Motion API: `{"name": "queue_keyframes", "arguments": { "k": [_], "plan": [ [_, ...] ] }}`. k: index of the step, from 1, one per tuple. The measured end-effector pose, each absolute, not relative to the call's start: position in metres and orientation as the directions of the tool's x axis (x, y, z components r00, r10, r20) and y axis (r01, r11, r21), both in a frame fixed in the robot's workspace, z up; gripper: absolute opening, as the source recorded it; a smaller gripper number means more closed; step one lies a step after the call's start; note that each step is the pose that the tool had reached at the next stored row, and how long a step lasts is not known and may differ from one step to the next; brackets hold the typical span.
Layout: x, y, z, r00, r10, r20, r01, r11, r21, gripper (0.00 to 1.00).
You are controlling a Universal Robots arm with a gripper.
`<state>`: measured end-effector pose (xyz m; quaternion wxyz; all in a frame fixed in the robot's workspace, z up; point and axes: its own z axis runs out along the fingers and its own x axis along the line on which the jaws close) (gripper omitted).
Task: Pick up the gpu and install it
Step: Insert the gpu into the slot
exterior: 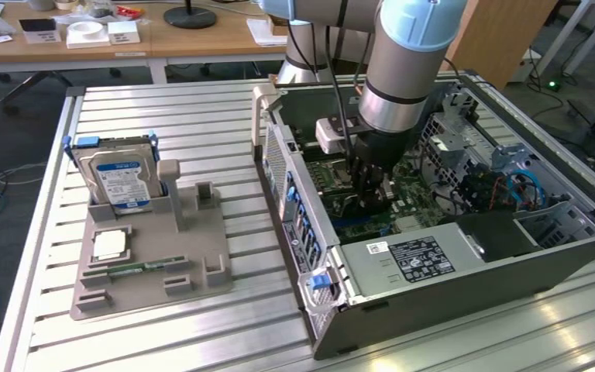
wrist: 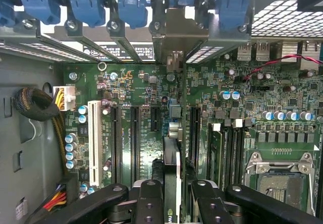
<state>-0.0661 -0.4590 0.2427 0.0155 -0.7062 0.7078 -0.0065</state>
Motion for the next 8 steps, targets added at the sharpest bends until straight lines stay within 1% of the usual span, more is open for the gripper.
{"name": "queue_keyframes", "arguments": {
  "k": [8],
  "plan": [
    [-0.066, -0.4593, 0.2425, -0.006, -1.0, -0.012, -0.999, 0.006, -0.031, 0.26]
  ]
}}
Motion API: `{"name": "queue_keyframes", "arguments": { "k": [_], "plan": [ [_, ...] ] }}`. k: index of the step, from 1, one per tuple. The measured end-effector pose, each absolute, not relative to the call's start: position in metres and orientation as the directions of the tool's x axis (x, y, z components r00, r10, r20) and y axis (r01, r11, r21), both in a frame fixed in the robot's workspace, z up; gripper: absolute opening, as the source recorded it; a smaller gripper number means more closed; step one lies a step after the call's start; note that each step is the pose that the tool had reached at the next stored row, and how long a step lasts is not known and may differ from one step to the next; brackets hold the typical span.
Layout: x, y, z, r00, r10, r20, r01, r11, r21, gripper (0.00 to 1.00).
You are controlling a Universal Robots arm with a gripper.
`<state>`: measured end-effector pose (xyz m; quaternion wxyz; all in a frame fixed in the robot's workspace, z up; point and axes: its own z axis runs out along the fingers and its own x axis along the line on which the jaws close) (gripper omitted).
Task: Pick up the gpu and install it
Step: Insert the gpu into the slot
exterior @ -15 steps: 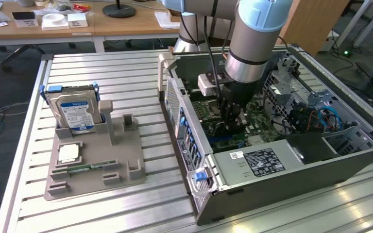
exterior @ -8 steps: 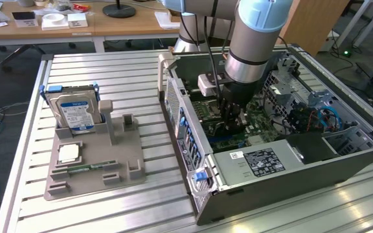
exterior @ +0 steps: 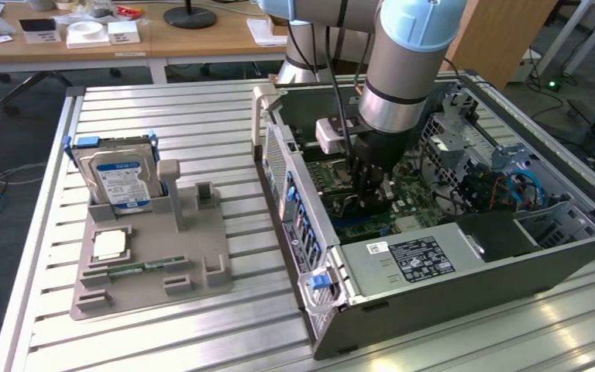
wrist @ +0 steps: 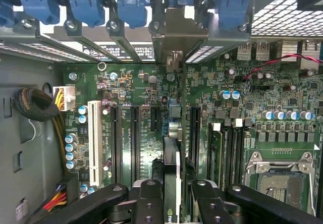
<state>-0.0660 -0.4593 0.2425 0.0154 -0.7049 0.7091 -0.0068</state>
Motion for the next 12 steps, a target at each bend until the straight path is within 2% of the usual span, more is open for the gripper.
{"name": "queue_keyframes", "arguments": {
  "k": [12],
  "plan": [
    [-0.066, -0.4599, 0.2425, -0.006, -1.0, -0.012, -0.999, 0.006, -0.031, 0.26]
  ]
}}
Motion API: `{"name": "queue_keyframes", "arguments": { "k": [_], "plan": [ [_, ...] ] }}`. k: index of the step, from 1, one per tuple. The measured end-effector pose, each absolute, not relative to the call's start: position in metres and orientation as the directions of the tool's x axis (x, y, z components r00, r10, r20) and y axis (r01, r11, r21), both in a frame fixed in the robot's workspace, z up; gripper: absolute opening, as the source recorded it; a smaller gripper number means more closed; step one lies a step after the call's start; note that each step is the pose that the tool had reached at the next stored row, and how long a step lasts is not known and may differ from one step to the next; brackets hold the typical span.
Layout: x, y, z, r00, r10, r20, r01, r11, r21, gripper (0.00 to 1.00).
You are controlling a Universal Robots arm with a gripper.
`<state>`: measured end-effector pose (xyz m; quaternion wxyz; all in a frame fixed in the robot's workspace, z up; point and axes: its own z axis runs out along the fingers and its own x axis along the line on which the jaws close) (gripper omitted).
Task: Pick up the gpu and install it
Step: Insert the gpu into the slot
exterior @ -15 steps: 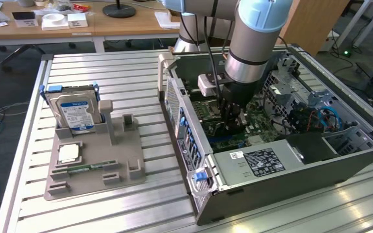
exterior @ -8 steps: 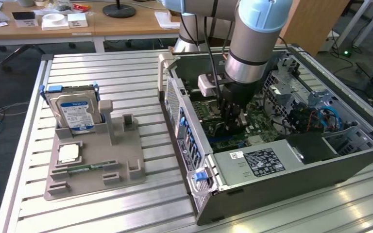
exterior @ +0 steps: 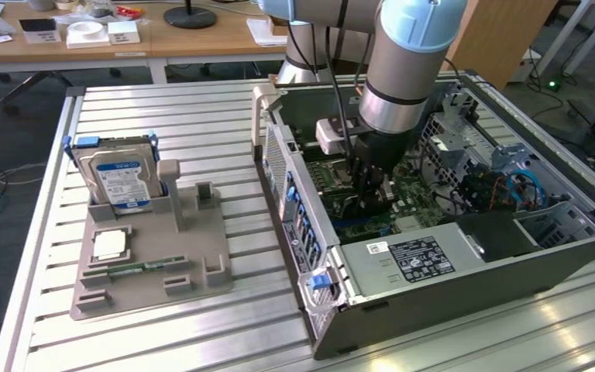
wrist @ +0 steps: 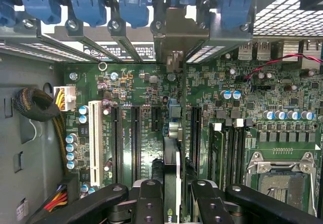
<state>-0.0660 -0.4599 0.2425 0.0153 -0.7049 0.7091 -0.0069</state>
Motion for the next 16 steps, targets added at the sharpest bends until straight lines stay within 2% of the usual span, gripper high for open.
{"name": "queue_keyframes", "arguments": {
  "k": [16],
  "plan": [
    [-0.0661, -0.4599, 0.2398, -0.006, -1.0, -0.012, -0.999, 0.006, -0.031, 0.26]
  ]
}}
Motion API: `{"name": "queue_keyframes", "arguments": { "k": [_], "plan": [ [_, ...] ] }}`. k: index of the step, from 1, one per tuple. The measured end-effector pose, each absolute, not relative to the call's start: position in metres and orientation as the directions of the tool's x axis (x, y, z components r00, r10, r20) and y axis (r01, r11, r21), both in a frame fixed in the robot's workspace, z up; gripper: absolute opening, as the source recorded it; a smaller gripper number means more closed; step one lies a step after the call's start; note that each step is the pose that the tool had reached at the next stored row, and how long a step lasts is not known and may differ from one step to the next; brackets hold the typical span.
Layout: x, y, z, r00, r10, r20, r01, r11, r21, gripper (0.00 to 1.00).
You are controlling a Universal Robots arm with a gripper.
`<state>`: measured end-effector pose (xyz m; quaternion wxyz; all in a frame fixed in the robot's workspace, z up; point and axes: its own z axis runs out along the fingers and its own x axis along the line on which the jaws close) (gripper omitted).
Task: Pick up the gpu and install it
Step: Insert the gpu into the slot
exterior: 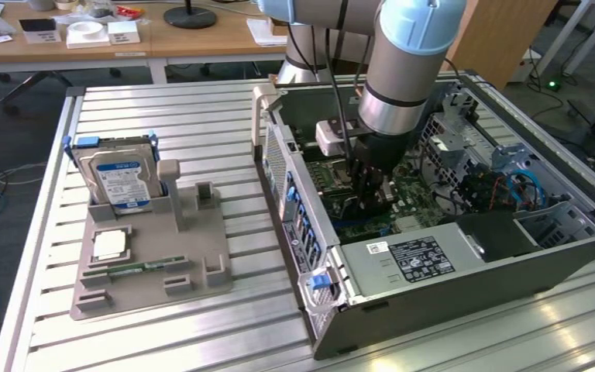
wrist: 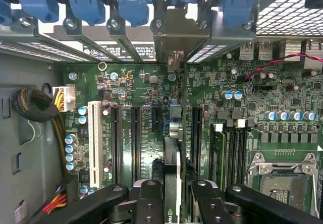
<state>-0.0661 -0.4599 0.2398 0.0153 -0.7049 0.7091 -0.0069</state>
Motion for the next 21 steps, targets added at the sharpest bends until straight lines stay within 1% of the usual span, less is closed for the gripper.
{"name": "queue_keyframes", "arguments": {
  "k": [21],
  "plan": [
    [-0.0665, -0.4599, 0.2364, -0.006, -1.0, -0.012, -0.999, 0.006, -0.031, 0.26]
  ]
}}
